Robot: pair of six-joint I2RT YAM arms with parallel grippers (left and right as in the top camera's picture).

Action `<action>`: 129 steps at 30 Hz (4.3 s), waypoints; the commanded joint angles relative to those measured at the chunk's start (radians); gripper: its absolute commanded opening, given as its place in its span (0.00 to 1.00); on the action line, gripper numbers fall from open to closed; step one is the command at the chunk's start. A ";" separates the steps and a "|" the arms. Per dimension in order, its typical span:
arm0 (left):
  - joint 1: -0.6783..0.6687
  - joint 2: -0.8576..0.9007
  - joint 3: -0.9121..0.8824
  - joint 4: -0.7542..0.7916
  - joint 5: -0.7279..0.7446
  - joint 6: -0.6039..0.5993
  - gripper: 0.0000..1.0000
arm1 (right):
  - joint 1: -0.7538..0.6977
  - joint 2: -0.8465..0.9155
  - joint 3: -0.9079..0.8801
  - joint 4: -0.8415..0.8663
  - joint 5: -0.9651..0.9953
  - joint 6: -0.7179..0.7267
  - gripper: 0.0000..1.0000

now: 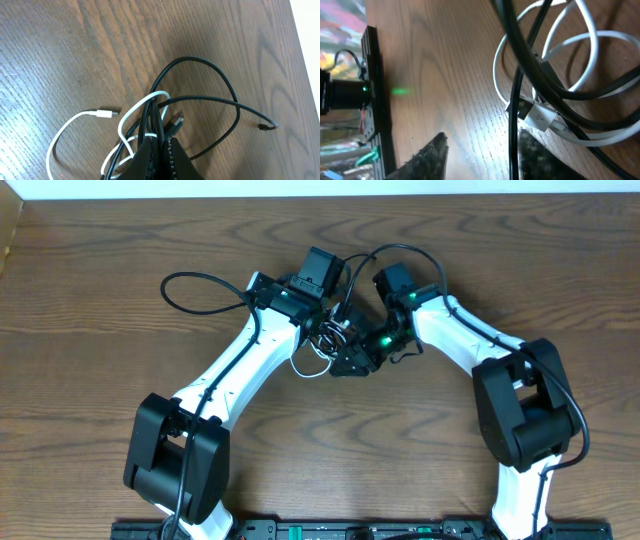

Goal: Untangle cables

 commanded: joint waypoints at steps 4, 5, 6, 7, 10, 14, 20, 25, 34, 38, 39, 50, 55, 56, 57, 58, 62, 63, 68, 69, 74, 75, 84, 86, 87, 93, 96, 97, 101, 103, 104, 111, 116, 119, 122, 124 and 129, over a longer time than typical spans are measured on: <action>0.004 0.004 0.008 -0.012 -0.032 0.010 0.08 | 0.004 0.006 0.003 0.003 -0.009 0.020 0.15; 0.004 0.004 0.008 -0.013 -0.032 0.010 0.07 | 0.004 0.006 0.003 0.003 -0.010 0.021 0.02; 0.004 0.004 0.008 -0.016 -0.032 0.010 0.08 | 0.003 0.006 0.003 0.003 -0.010 0.034 0.01; 0.004 0.004 0.008 -0.019 -0.032 0.010 0.08 | 0.000 0.003 0.004 0.003 -0.010 0.048 0.01; 0.005 0.004 0.008 -0.028 -0.033 0.010 0.07 | -0.029 -0.038 0.006 -0.014 -0.008 0.065 0.01; 0.007 0.004 0.008 -0.032 -0.047 0.010 0.07 | -0.073 -0.139 0.006 -0.021 -0.013 0.065 0.01; 0.011 0.005 0.008 -0.058 -0.164 0.010 0.08 | -0.166 -0.320 0.006 -0.028 -0.211 0.020 0.01; 0.019 0.005 0.008 -0.069 -0.166 0.010 0.08 | -0.239 -0.418 0.006 -0.048 -0.280 -0.008 0.01; 0.019 0.005 0.008 -0.101 -0.166 0.010 0.08 | -0.454 -0.518 0.006 -0.052 -0.426 -0.010 0.01; 0.019 0.005 0.008 -0.110 -0.166 0.010 0.07 | -0.566 -0.512 0.006 -0.043 -0.422 0.021 0.01; 0.019 0.005 0.008 -0.110 -0.166 0.010 0.08 | -0.589 -0.509 0.006 -0.043 -0.409 0.029 0.01; 0.019 0.005 0.008 -0.117 -0.166 0.010 0.08 | -0.715 -0.376 0.005 -0.010 0.167 0.460 0.01; 0.019 0.005 0.008 -0.128 -0.166 0.030 0.08 | -0.713 -0.279 0.005 -0.017 0.215 0.477 0.01; 0.019 0.005 0.008 -0.128 -0.165 0.047 0.08 | -0.711 -0.259 0.005 -0.022 0.216 0.477 0.01; 0.019 0.005 0.008 -0.128 -0.161 0.068 0.08 | -0.710 -0.233 0.005 -0.033 0.218 0.477 0.01; 0.019 0.005 0.008 -0.127 -0.155 0.083 0.08 | -0.709 -0.219 0.005 -0.040 0.223 0.477 0.01; 0.019 0.005 0.008 -0.123 -0.091 0.208 0.08 | -0.707 -0.163 0.005 -0.062 0.268 0.476 0.02; 0.019 0.005 0.008 -0.111 -0.059 0.276 0.14 | -0.707 -0.154 0.005 -0.062 0.275 0.462 0.07; 0.019 0.005 0.008 -0.047 0.035 0.491 0.26 | -0.707 -0.166 0.022 -0.061 0.264 0.423 0.37; 0.019 0.005 0.008 -0.038 0.041 0.509 0.26 | -0.705 -0.168 0.033 -0.061 0.249 0.416 0.40; 0.019 0.005 0.008 -0.015 0.053 0.566 0.27 | -0.671 -0.171 0.095 -0.050 0.226 0.416 0.46; 0.019 0.005 0.008 -0.014 0.053 0.572 0.27 | -0.659 -0.171 0.103 -0.040 0.225 0.417 0.50; 0.019 0.005 0.008 -0.015 0.057 0.571 0.27 | -0.496 -0.171 0.114 0.142 0.478 0.710 0.64; 0.019 0.005 0.008 -0.015 0.056 0.572 0.27 | -0.460 -0.169 0.114 0.168 0.542 0.761 0.65; 0.019 0.005 0.008 -0.015 0.056 0.572 0.27 | -0.444 -0.168 0.113 0.177 0.566 0.782 0.66; 0.019 0.005 0.008 -0.014 0.056 0.571 0.27 | -0.376 -0.116 0.112 0.200 0.673 0.905 0.70; 0.019 0.005 0.008 -0.014 0.056 0.571 0.27 | -0.366 -0.074 0.112 0.201 0.667 0.962 0.65; 0.019 0.005 0.008 -0.015 0.056 0.571 0.27 | -0.365 -0.061 0.112 0.200 0.667 0.981 0.64; 0.019 0.005 0.008 -0.015 0.056 0.571 0.27 | -0.365 -0.008 0.112 0.222 0.616 1.040 0.60; 0.019 0.005 0.008 -0.014 0.056 0.571 0.27 | -0.364 0.014 0.112 0.242 0.599 1.060 0.58; 0.019 0.005 0.008 -0.013 0.056 0.571 0.27 | -0.364 0.026 0.112 0.255 0.586 1.062 0.58; 0.019 0.005 0.008 -0.014 0.056 0.571 0.27 | -0.359 0.130 0.112 0.420 0.446 1.088 0.46; 0.019 0.005 0.008 -0.015 0.056 0.571 0.27 | -0.354 0.141 0.112 0.507 0.423 1.043 0.33; 0.019 0.005 0.008 -0.014 0.056 0.571 0.27 | -0.354 0.141 0.112 0.536 0.354 1.024 0.01; 0.019 0.005 0.008 -0.015 0.056 0.571 0.27 | -0.356 0.116 0.118 0.621 0.198 0.988 0.01; 0.019 0.005 0.008 -0.015 0.056 0.572 0.27 | -0.356 0.075 0.134 0.629 0.187 0.993 0.01; 0.019 0.005 0.008 0.000 0.137 0.661 0.27 | -0.356 -0.060 0.148 0.573 0.179 0.993 0.01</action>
